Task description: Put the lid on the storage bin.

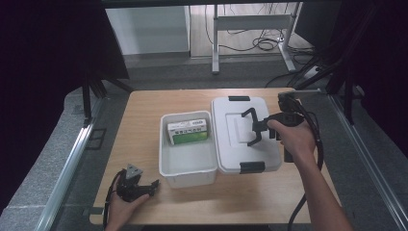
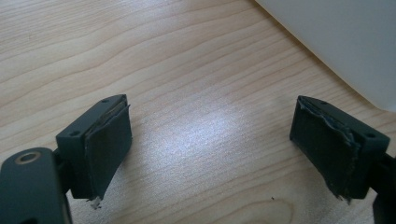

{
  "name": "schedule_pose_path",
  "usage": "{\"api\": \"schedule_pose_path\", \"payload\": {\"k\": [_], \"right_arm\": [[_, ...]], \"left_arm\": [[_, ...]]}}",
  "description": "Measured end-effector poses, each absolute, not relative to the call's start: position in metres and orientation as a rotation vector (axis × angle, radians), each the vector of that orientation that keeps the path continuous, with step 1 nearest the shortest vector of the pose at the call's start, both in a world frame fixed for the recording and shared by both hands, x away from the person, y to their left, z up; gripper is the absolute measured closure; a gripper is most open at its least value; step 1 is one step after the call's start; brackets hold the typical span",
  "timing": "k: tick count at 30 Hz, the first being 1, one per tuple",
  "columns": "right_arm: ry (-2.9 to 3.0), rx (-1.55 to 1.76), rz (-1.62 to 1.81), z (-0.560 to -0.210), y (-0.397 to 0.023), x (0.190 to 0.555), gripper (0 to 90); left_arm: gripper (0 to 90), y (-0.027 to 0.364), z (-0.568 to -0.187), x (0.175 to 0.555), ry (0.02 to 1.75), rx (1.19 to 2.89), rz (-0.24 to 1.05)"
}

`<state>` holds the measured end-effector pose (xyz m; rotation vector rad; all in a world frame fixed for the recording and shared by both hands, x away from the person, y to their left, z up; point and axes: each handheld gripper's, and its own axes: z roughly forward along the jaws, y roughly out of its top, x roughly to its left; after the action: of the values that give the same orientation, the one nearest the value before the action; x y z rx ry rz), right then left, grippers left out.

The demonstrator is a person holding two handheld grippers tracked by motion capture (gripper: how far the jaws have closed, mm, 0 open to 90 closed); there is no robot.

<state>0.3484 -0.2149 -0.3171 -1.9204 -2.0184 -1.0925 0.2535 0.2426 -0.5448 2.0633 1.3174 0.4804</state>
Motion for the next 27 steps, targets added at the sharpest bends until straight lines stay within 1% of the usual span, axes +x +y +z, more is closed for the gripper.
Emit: {"api": "schedule_pose_path", "payload": {"k": [18,27], "right_arm": [[-2.028,-1.827,-1.093,-0.310,-0.161,0.352,85.2],[-2.043,-1.805,-1.088,-0.306,-0.144,0.354,85.1]], "left_arm": [[12.6,0.242,-0.545,0.254,1.310,2.066,0.479],[12.7,0.242,-0.545,0.254,1.308,2.067,0.478]]}}
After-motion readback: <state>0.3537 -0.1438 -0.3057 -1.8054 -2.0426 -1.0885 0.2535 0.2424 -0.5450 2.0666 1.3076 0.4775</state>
